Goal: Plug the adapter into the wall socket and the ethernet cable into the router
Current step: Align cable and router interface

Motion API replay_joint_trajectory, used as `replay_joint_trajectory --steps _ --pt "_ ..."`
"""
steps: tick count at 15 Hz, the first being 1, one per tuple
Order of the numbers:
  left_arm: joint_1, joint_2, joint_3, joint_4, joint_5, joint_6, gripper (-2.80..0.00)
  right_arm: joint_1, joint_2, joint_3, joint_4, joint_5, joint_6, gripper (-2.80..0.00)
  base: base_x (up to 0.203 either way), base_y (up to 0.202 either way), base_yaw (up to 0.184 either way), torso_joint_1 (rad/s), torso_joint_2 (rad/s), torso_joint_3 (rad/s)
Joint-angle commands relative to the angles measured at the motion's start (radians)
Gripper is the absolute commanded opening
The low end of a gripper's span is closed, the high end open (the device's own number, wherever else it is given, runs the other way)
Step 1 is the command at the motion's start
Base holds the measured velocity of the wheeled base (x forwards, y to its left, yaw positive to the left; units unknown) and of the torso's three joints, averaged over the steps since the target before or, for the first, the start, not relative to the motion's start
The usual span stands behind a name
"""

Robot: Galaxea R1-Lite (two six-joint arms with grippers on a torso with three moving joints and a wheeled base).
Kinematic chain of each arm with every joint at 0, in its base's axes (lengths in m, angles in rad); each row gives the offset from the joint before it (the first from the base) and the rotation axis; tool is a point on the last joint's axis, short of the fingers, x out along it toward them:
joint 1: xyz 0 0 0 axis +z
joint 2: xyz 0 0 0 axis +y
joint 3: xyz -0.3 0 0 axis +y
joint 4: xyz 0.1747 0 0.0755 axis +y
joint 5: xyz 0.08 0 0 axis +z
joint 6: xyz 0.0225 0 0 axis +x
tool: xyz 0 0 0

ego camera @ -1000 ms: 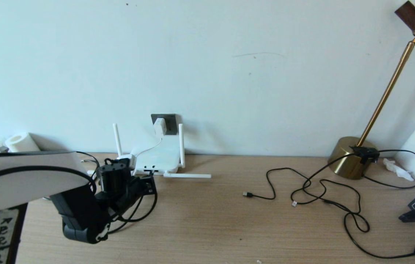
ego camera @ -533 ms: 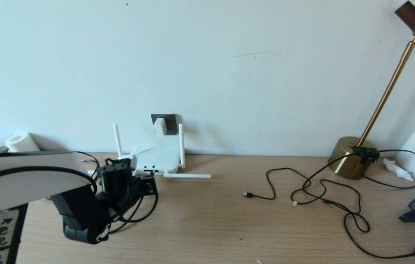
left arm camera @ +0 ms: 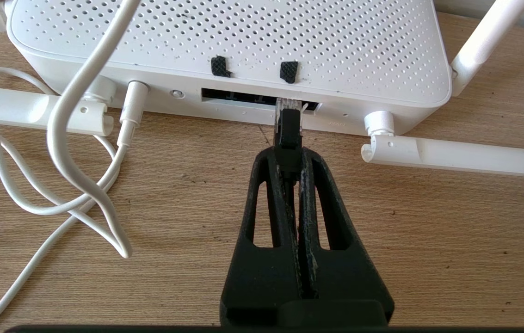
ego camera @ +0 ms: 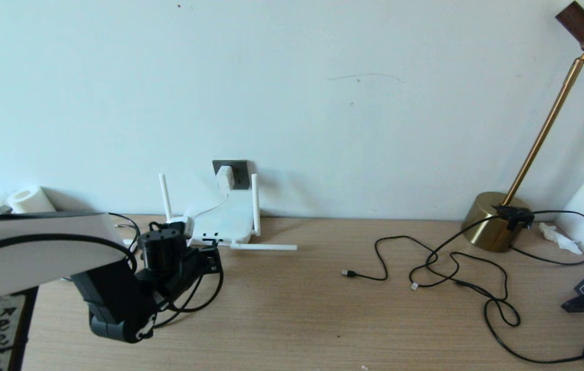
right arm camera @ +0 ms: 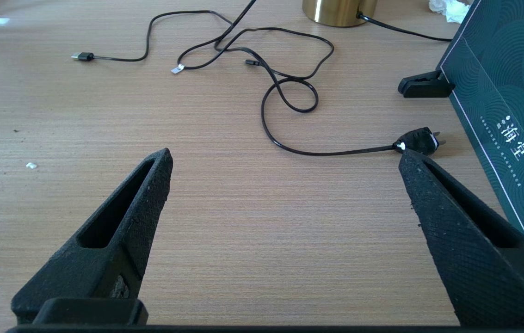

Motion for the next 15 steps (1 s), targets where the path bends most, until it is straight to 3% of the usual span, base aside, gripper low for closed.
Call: replay_joint_trajectory --steps 1,15 --pt "0.000 -0.001 -0.003 -0.008 0.001 0.001 -2.80 0.000 0.001 0.000 0.002 0.000 0.001 0.00 0.000 0.000 0.000 0.000 0.00 0.000" --pt "0.007 0.009 -0.009 -0.008 0.001 0.002 -2.80 0.000 0.001 0.000 0.001 0.000 0.000 0.00 0.000 0.000 0.000 0.000 0.00 0.000"
